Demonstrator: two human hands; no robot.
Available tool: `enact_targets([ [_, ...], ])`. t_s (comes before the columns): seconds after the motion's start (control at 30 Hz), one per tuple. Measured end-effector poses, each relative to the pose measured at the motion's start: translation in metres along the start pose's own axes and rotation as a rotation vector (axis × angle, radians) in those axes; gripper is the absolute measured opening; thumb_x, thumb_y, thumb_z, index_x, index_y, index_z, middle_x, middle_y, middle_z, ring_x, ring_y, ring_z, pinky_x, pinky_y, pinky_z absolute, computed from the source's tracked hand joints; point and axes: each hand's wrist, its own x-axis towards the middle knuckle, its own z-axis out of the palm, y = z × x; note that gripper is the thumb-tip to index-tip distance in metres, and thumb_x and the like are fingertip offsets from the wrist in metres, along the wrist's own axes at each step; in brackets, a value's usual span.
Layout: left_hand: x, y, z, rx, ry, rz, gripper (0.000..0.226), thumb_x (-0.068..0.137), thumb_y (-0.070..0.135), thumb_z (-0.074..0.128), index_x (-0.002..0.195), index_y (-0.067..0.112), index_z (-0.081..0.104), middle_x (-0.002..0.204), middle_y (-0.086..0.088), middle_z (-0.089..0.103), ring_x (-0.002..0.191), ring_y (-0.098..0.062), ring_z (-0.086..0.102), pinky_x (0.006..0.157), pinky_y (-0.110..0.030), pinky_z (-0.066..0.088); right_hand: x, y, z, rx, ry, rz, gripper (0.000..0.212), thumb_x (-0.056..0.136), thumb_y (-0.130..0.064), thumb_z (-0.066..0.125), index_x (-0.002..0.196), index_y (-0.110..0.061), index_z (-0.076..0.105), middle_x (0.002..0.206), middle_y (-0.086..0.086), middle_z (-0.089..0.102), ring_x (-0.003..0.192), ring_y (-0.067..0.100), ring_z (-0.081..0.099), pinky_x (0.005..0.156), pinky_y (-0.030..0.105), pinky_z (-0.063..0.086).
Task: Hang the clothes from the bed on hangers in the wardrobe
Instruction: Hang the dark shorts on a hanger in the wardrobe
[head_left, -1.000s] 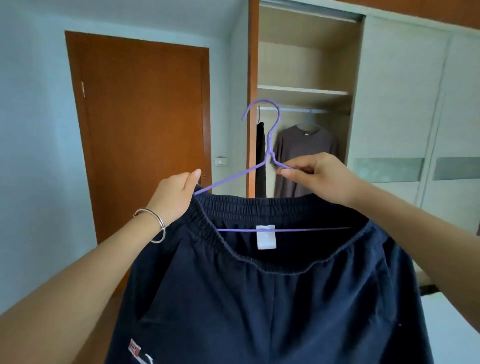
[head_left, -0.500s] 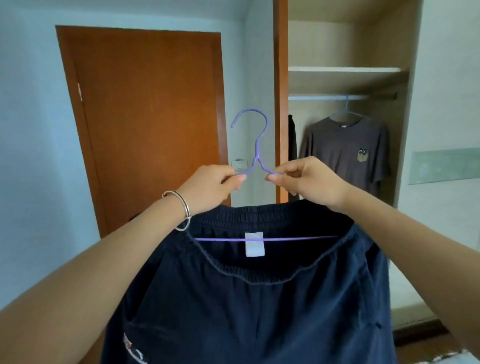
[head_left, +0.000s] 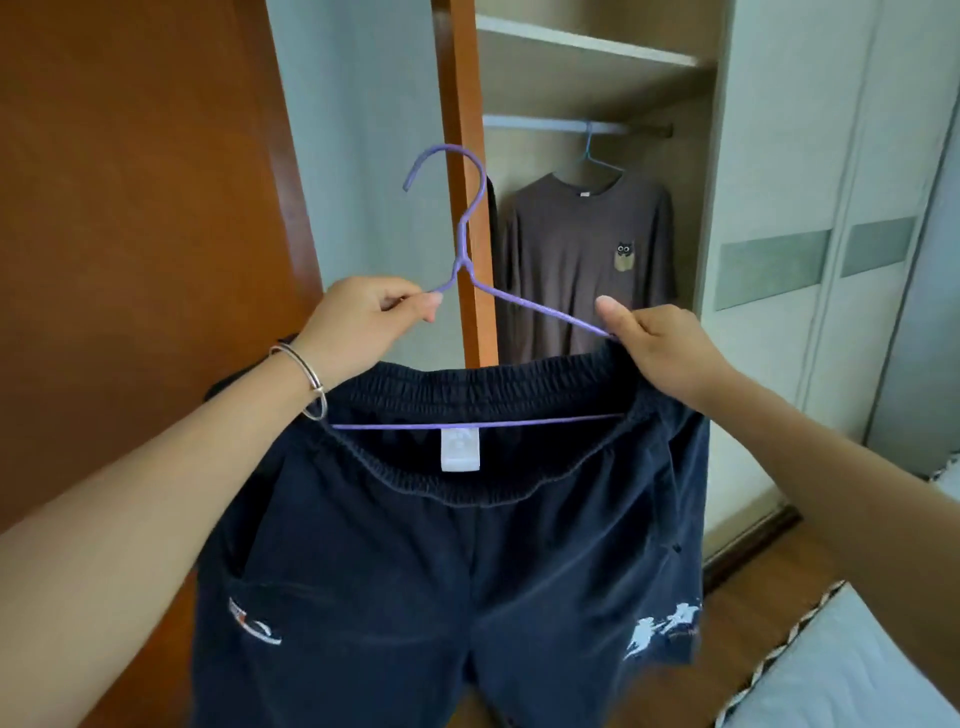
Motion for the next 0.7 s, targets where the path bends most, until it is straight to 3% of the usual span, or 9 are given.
enact_targets([
  [0.07,0.025,-0.017,0.019,-0.061,-0.024,0.045,0.027,0.090,0.036,0.052,0.065,0.033,0.062,0.069,-0.018,0.057,0.065,-0.019,0.045,0.057,-0.020,0.032,0.017,0.005,0.009,-0.056,0.088,0.034,0.064,0.091,-0.055,0.037,0.042,-0.016,0.023,0.043,-0.001,0.029,0.045,0.016,0.031,0.049,0.030,0.028],
  [0.23,0.078,-0.040,0.079,-0.267,-0.144,0.133,0.026,0.089,0.032,0.055,0.064,0.031,0.063,0.049,0.009,0.049,0.047,-0.003,0.041,0.046,-0.005,0.032,0.034,0.040,0.001,-0.226,0.179,0.180,0.067,0.090,-0.058,0.033,0.042,-0.011,0.041,0.049,0.004,0.043,0.052,0.020,0.041,0.055,0.033,0.030],
  [0.33,0.103,-0.036,0.124,-0.361,-0.238,0.220,0.026,0.088,0.030,0.055,0.064,0.029,0.065,0.044,0.009,0.048,0.046,-0.002,0.043,0.047,-0.006,0.032,0.029,0.066,-0.018,-0.279,0.153,0.306,0.067,0.089,-0.061,0.031,0.048,-0.011,0.046,0.053,0.004,0.046,0.054,0.020,0.044,0.054,0.032,0.032],
  [0.47,0.140,-0.023,0.187,-0.477,-0.301,0.282,0.025,0.087,0.032,0.057,0.064,0.030,0.067,0.044,0.009,0.046,0.045,-0.004,0.041,0.047,-0.007,0.033,0.018,0.102,-0.047,-0.294,0.176,0.382,0.073,0.081,-0.069,0.032,0.072,-0.005,0.065,0.072,0.016,0.063,0.073,0.030,0.058,0.066,0.032,0.041],
  [0.53,0.161,-0.014,0.216,-0.520,-0.316,0.295,0.025,0.087,0.032,0.057,0.066,0.027,0.068,0.042,0.009,0.047,0.042,-0.004,0.040,0.045,-0.007,0.032,0.014,0.119,-0.064,-0.270,0.160,0.390,0.074,0.070,-0.076,0.032,0.079,-0.011,0.067,0.078,0.014,0.066,0.078,0.028,0.060,0.068,0.032,0.041],
  [0.6,0.181,-0.005,0.244,-0.543,-0.322,0.296,0.025,0.088,0.031,0.056,0.070,0.021,0.070,0.040,0.012,0.051,0.038,-0.002,0.043,0.042,-0.005,0.031,0.011,0.134,-0.081,-0.245,0.112,0.405,0.060,0.063,-0.074,0.040,0.072,-0.021,0.064,0.064,0.001,0.061,0.064,0.016,0.056,0.059,0.025,0.036],
  [0.7,0.210,0.007,0.281,-0.569,-0.338,0.295,0.025,0.089,0.031,0.056,0.074,0.017,0.071,0.042,0.019,0.056,0.035,0.003,0.044,0.040,-0.004,0.031,0.016,0.159,-0.101,-0.282,0.046,0.423,0.025,0.074,-0.054,0.059,0.072,-0.030,0.063,0.061,-0.010,0.060,0.058,0.004,0.055,0.054,0.017,0.038],
])
